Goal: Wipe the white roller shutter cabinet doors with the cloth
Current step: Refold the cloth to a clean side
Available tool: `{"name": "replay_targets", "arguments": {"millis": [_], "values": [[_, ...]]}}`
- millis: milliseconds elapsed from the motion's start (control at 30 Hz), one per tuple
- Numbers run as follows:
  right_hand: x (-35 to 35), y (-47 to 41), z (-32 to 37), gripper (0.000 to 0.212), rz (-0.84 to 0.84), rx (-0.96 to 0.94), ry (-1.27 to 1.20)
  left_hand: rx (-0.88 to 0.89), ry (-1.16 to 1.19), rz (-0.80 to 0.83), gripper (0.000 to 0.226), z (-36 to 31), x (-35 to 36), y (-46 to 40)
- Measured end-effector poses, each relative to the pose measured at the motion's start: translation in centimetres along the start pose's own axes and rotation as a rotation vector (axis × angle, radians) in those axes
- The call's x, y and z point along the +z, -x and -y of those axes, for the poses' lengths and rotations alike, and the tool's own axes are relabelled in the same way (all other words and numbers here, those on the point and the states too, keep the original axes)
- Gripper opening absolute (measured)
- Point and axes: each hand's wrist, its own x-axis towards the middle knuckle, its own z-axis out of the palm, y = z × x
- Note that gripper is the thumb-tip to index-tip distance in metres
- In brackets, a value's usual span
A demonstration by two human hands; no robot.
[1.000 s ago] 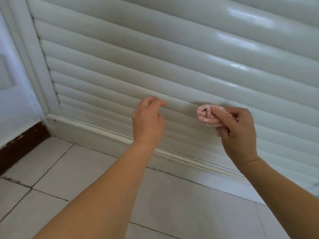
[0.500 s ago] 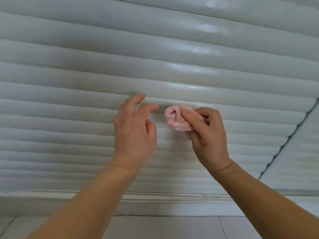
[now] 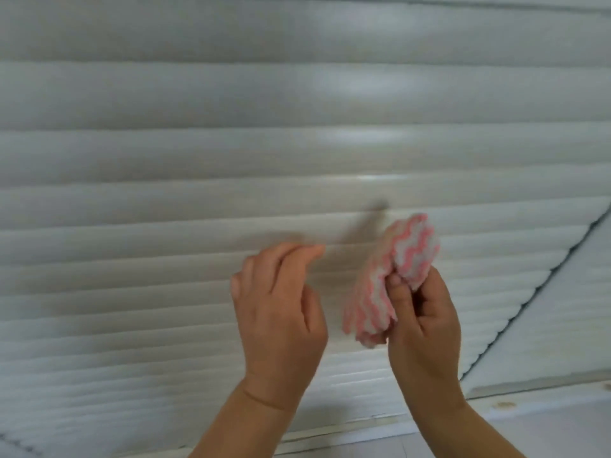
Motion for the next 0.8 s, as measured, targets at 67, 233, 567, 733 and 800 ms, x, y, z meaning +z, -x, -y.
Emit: {"name": "replay_targets", "arguments": {"millis": [67, 233, 567, 733, 800], "values": [[-0.3, -1.7, 4.0, 0.011, -0.003, 0.073, -0.030, 0.011, 0.053, 0.051, 0.036, -2.3, -0.9, -3.5], [-2.1, -5.8, 12.5, 0.013, 0.017, 0.215, -0.200, -0.153, 0.266, 0.242, 0.024, -10.1, -3.4, -11.4], [-11.6, -16.6, 26.9, 0.025, 0.170, 0.282, -0.128, -0.829, 0.685, 0.700, 0.011, -25.2, -4.8, -25.4], [-16.8, -20.7, 32.1, 0.014, 0.178, 0.214, -0.034, -0.863, 0.636, 0.661, 0.004, -31.1, -4.4, -28.8], [-18.7, -21.3, 34.2, 0.012, 0.160, 0.197, -0.041, -0.870, 0.635, 0.634, 0.004, -33.5, -4.7, -29.5]]}}
